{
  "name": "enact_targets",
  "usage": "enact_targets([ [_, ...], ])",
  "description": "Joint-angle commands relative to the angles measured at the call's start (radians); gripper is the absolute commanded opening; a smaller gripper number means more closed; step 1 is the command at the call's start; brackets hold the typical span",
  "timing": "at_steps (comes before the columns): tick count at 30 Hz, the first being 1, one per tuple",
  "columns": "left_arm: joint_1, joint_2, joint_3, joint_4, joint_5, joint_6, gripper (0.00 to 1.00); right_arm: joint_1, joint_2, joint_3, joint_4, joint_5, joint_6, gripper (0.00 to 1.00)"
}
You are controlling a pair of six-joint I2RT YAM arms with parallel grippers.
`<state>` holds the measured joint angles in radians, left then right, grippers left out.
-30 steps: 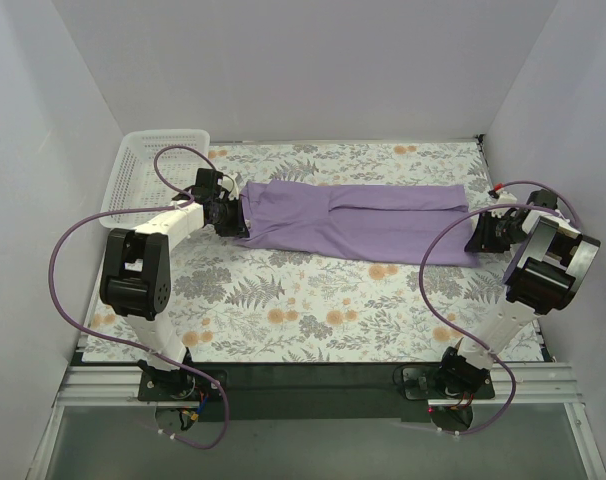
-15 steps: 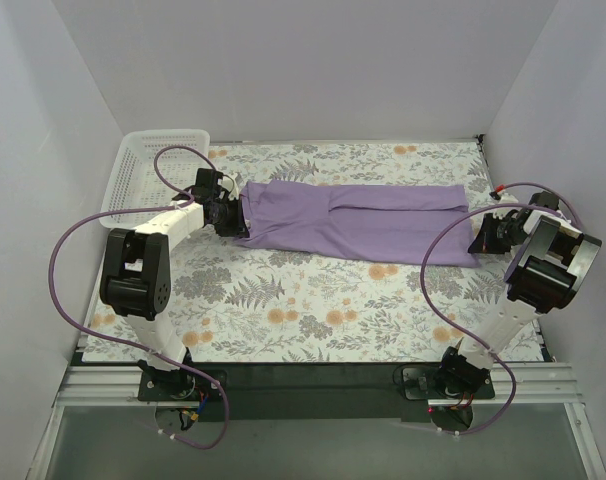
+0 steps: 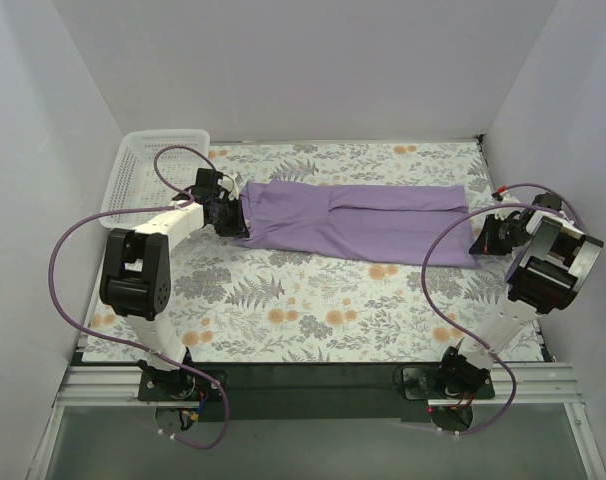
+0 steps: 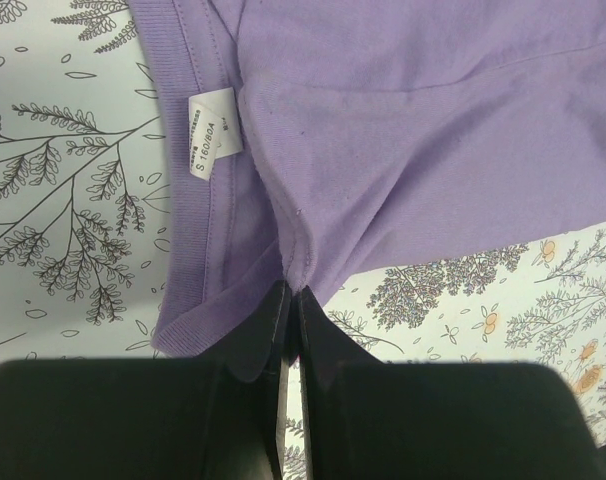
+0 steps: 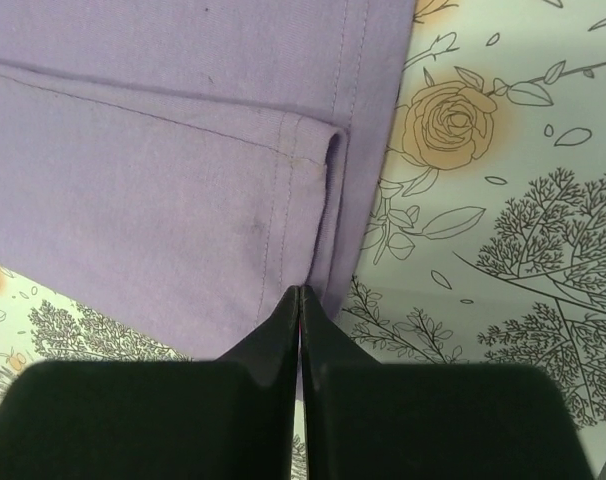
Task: Fold and stack the t-shirts
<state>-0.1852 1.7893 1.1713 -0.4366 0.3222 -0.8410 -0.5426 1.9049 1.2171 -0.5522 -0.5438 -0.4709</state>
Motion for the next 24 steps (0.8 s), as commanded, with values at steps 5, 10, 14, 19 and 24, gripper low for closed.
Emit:
enact_targets([
  [5,0.003,-0.108,-0.002,0.012,-0.005,0.01,0.0,-0.034,-0.089,0.01,-0.043,-0.033,-0.018,0.01],
  [10,0.003,-0.148,-0.027,0.022,-0.008,0.006,0.0,-0.056,-0.098,0.001,-0.054,-0.036,-0.035,0.01],
  [14,0.003,-0.185,-0.064,0.038,-0.012,0.003,0.0,-0.063,-0.096,-0.011,-0.058,-0.039,-0.043,0.01],
  [19,0.003,-0.223,-0.11,0.039,-0.018,0.0,0.0,-0.065,-0.086,-0.024,-0.057,-0.036,-0.048,0.01],
  [24,0.003,-0.248,-0.15,0.032,-0.086,-0.007,0.0,-0.071,-0.084,-0.024,-0.055,-0.03,-0.048,0.01],
])
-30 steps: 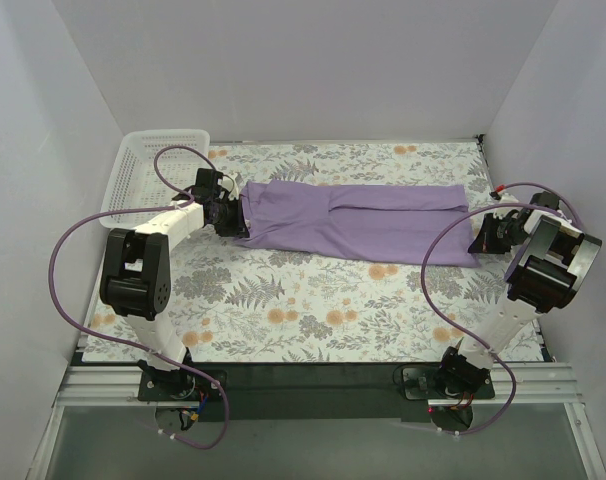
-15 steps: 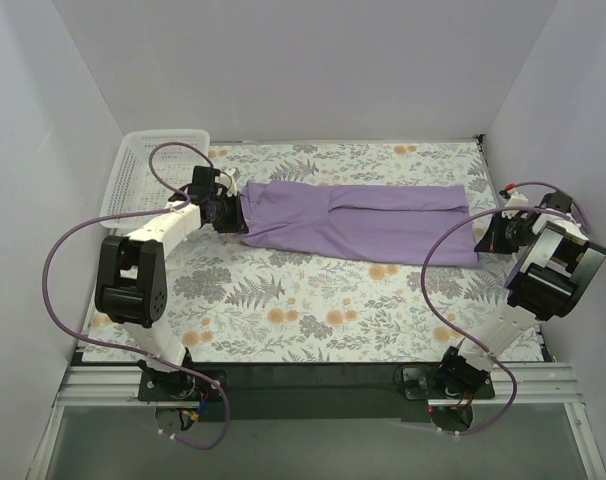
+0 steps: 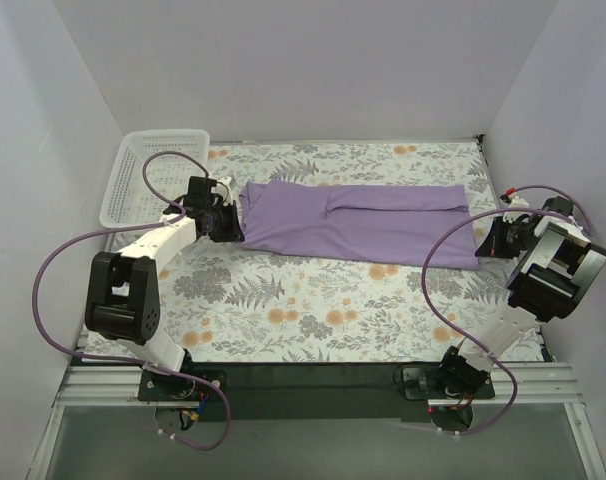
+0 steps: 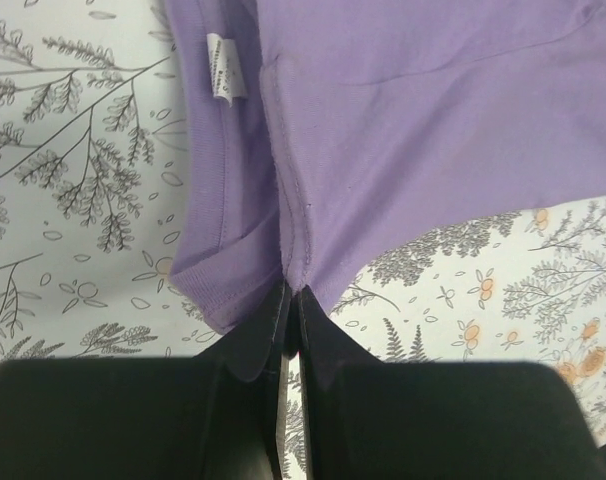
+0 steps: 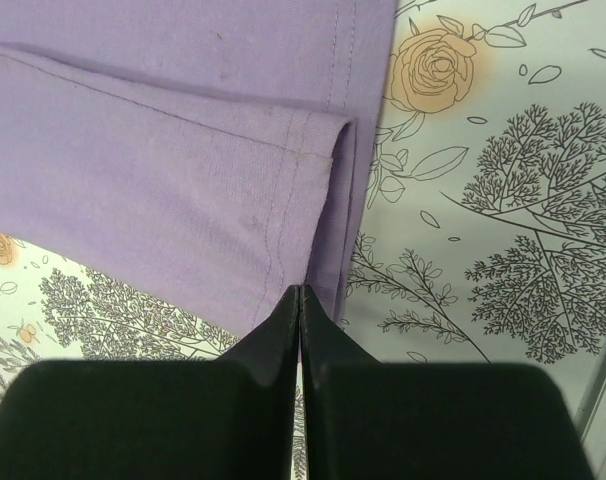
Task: Fold and stack the t-shirts
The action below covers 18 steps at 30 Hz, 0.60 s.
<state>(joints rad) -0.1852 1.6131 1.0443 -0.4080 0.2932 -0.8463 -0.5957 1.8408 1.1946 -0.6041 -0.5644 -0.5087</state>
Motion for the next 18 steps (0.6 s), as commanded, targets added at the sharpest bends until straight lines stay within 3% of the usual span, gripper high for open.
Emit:
enact_targets([
  [1,0.003,-0.07,-0.024,0.001,-0.065,-0.002,0.0,-0.019,-0.02,-0.001,-0.005,-0.008,-0.011,0.01],
  [18,0.003,-0.073,-0.058,-0.028,-0.157,-0.005,0.0,-0.055,-0.04,-0.003,-0.003,-0.003,-0.047,0.01],
])
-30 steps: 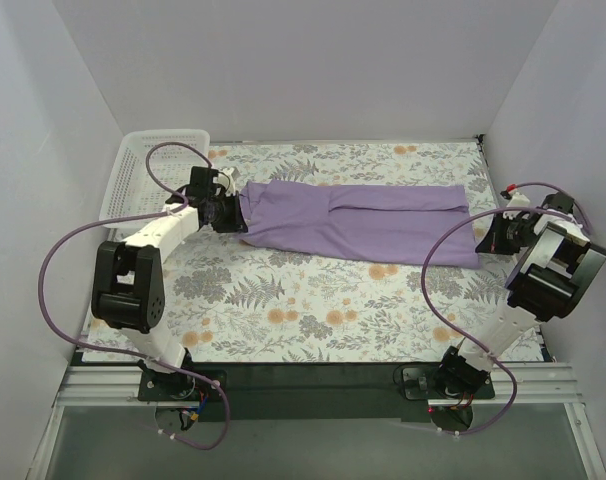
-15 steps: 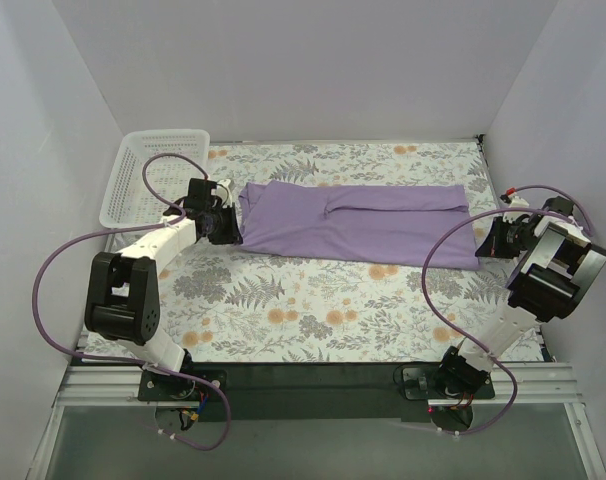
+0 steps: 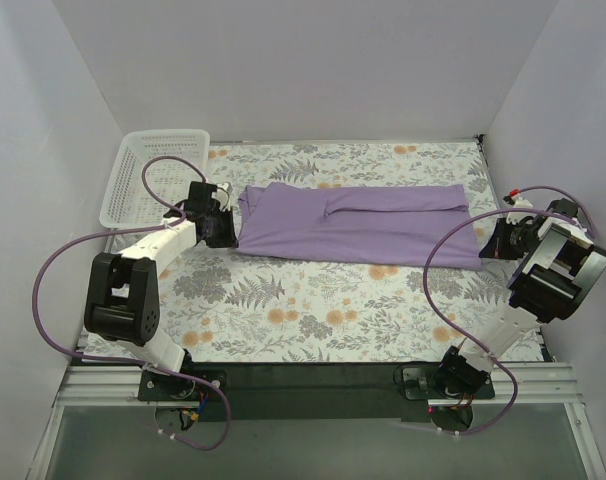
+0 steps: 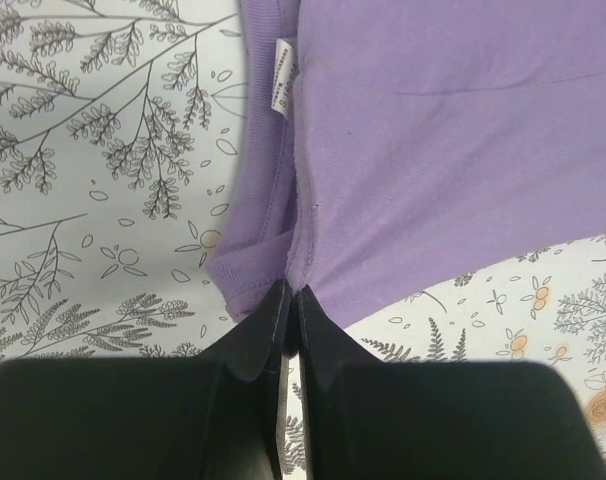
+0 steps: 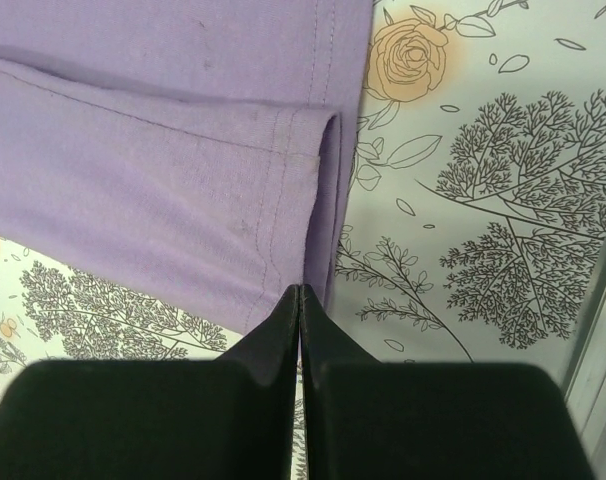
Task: Fold and stack the t-shirts
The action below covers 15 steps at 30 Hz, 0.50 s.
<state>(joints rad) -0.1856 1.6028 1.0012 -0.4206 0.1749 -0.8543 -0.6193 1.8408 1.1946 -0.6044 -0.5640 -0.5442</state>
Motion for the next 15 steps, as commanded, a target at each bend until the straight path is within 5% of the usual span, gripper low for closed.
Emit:
enact_targets([
  [1,0.003,-0.063,-0.015,-0.018,-0.038,0.003,0.0,-0.034,-0.04,-0.003,-0.003,-0.005,-0.014,0.01],
  [15,0.003,-0.018,-0.033,-0.118,-0.022,-0.022,0.0,-0.039,-0.041,0.008,-0.012,-0.017,-0.037,0.01],
])
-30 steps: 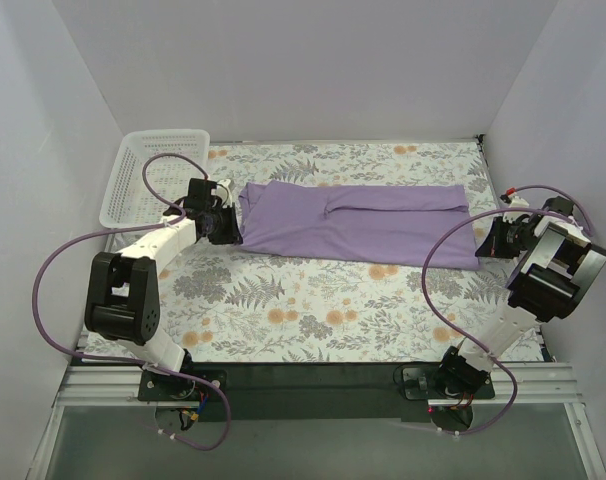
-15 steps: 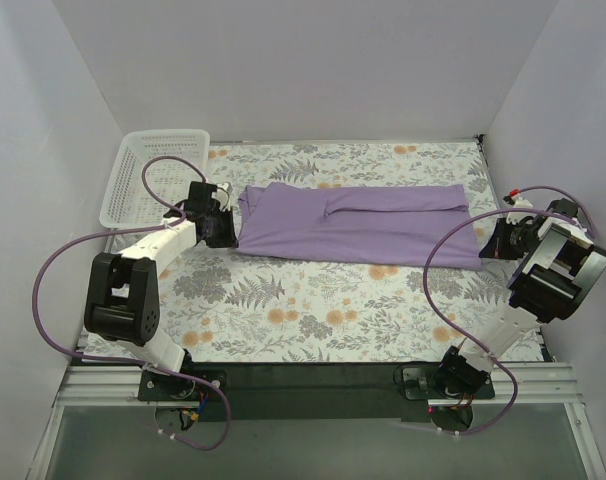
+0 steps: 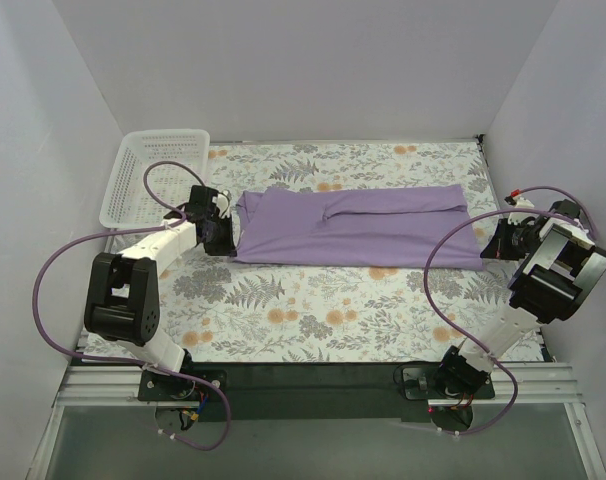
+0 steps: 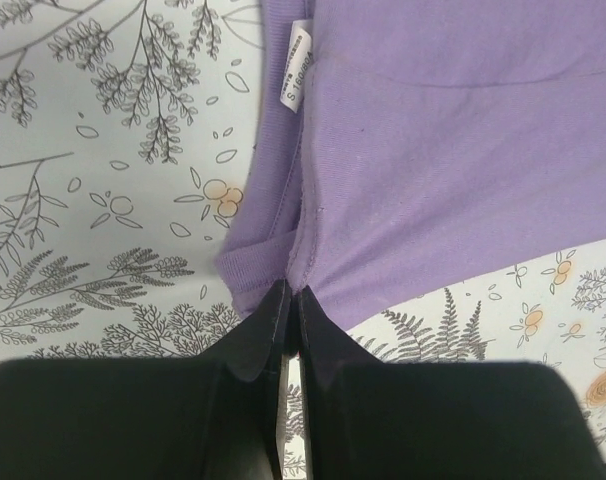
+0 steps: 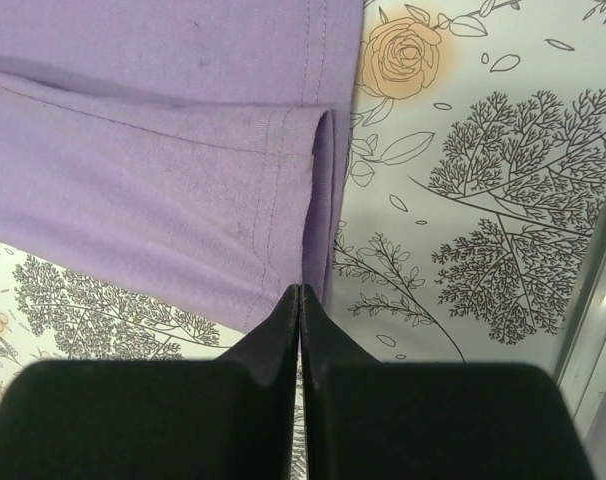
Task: Fold and stack the t-shirts
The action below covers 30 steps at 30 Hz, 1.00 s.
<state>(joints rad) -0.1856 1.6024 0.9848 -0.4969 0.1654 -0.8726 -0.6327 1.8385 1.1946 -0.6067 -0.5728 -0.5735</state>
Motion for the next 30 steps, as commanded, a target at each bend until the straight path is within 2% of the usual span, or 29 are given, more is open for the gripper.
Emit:
enact_targets([
  [1,0.003,-0.016,-0.018,-0.045,0.0,-0.005,0.0,-0.027,-0.039,0.008,-0.011,-0.01,-0.015,0.01],
  [8,0.003,-0.004,-0.028,-0.078,0.083,-0.017,0.0,-0.027,-0.039,0.01,-0.044,-0.033,-0.063,0.01],
  [10,0.003,-0.001,-0.025,-0.088,0.085,-0.025,0.11,-0.027,-0.035,0.014,-0.057,-0.036,-0.08,0.01],
  [11,0.003,-0.007,-0.025,-0.097,0.065,-0.038,0.25,-0.027,-0.033,0.017,-0.062,-0.036,-0.084,0.01],
  [12,0.003,-0.009,-0.021,-0.107,0.056,-0.043,0.32,-0.027,-0.032,0.019,-0.068,-0.035,-0.088,0.01],
  [15,0.005,-0.051,-0.012,-0.127,-0.009,-0.06,0.44,-0.027,-0.031,0.033,-0.082,-0.029,-0.103,0.12],
  [17,0.003,-0.09,-0.006,-0.131,-0.055,-0.069,0.47,-0.025,-0.035,0.043,-0.088,-0.024,-0.115,0.25],
  [22,0.006,-0.249,-0.017,-0.105,-0.188,-0.083,0.56,-0.025,-0.047,0.06,-0.107,-0.004,-0.147,0.4],
  [24,0.008,-0.309,-0.031,-0.077,-0.204,-0.085,0.56,-0.024,-0.056,0.065,-0.114,0.008,-0.158,0.48],
  [30,0.015,-0.45,-0.113,0.023,-0.167,-0.089,0.64,0.023,-0.105,0.048,-0.143,0.039,-0.229,0.62],
])
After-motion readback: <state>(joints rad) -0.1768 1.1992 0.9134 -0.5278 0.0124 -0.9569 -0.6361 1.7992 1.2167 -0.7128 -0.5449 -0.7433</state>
